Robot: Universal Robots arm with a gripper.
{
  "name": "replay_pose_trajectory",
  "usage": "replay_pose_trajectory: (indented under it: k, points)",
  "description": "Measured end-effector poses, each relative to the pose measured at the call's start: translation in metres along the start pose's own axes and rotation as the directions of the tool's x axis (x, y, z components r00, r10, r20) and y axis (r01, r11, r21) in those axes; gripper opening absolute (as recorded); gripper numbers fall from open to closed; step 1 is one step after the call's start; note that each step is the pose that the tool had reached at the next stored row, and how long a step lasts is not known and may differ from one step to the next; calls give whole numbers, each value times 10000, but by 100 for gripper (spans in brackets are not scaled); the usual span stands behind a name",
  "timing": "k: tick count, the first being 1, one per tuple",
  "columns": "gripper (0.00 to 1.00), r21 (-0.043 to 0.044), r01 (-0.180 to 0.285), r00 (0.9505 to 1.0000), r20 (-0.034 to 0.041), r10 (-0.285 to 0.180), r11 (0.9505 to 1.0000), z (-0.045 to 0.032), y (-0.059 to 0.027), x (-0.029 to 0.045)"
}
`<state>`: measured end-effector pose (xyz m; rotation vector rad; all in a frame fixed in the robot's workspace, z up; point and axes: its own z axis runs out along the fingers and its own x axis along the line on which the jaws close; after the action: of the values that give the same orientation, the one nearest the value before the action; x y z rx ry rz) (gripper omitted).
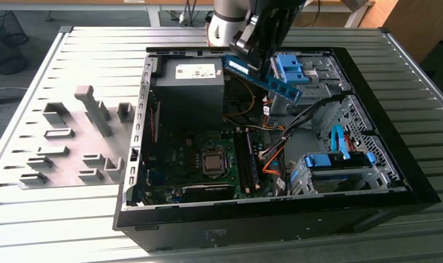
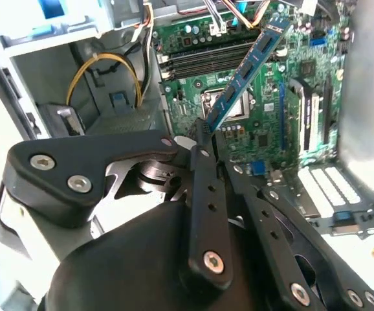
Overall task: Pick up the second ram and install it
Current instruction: 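Insert the second ram into the second slot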
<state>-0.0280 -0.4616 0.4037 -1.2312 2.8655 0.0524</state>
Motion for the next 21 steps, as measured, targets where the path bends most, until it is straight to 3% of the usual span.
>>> replay_pose_trajectory:
  k: [5,11,16,21]
  points:
    - [14,32,-903,9959,19,903,9959,35,-1,1]
    - [14,63,-1942,9809,48,1942,9809,56,-1,2]
    - [14,89,-2830,9591,75,2829,9591,70,-2,2]
    - [14,111,-3687,9295,104,3686,9295,80,-2,3]
